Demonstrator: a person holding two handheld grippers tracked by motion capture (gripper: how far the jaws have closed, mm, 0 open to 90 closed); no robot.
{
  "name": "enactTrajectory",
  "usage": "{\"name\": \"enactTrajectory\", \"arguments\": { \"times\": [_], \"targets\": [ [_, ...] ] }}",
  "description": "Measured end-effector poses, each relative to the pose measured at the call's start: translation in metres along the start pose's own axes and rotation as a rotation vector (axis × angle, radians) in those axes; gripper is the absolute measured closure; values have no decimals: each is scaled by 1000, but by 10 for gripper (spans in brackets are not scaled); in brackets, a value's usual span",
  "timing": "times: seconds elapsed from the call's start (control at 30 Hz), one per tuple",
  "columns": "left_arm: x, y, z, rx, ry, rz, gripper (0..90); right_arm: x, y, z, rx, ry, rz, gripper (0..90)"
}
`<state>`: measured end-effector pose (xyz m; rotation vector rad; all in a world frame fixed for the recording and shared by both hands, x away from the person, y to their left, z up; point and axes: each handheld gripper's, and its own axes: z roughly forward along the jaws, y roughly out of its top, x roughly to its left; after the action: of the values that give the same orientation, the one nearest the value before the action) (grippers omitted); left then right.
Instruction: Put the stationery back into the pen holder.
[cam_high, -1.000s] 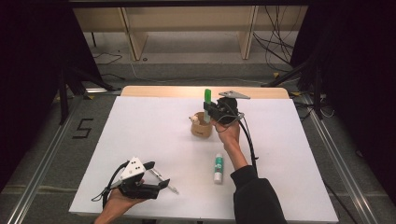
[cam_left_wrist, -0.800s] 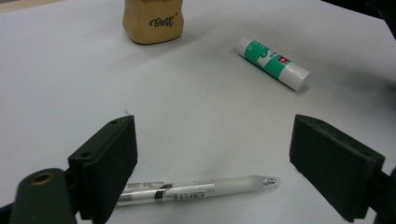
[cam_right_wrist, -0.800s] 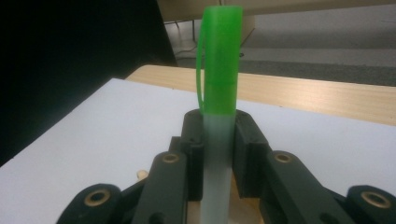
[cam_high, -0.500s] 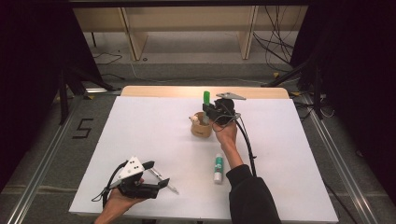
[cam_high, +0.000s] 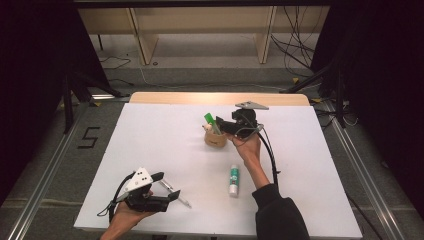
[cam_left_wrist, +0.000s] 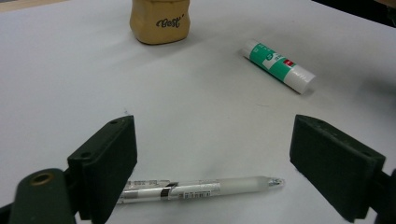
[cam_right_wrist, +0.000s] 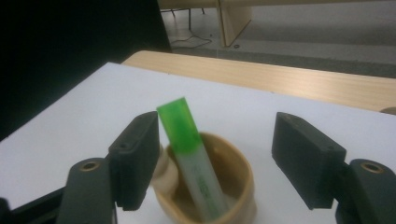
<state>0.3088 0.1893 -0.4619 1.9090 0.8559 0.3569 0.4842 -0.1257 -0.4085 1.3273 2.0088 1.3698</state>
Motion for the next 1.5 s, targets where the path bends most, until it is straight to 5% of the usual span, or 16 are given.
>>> {"name": "enactTrajectory", "arguments": {
  "times": [0.3,0.6,1.5],
  "targets": [
    [0,0,1,7,2,0,147,9,-29,-49,86,4,-68,271],
    [4,0,-1,-4,18,-13,144,28,-51,-77,142,18,-141,256],
    [5,0,-2,-7,14,-26,143,45,-93,-83,249,-12,-130,241]
  ]
}}
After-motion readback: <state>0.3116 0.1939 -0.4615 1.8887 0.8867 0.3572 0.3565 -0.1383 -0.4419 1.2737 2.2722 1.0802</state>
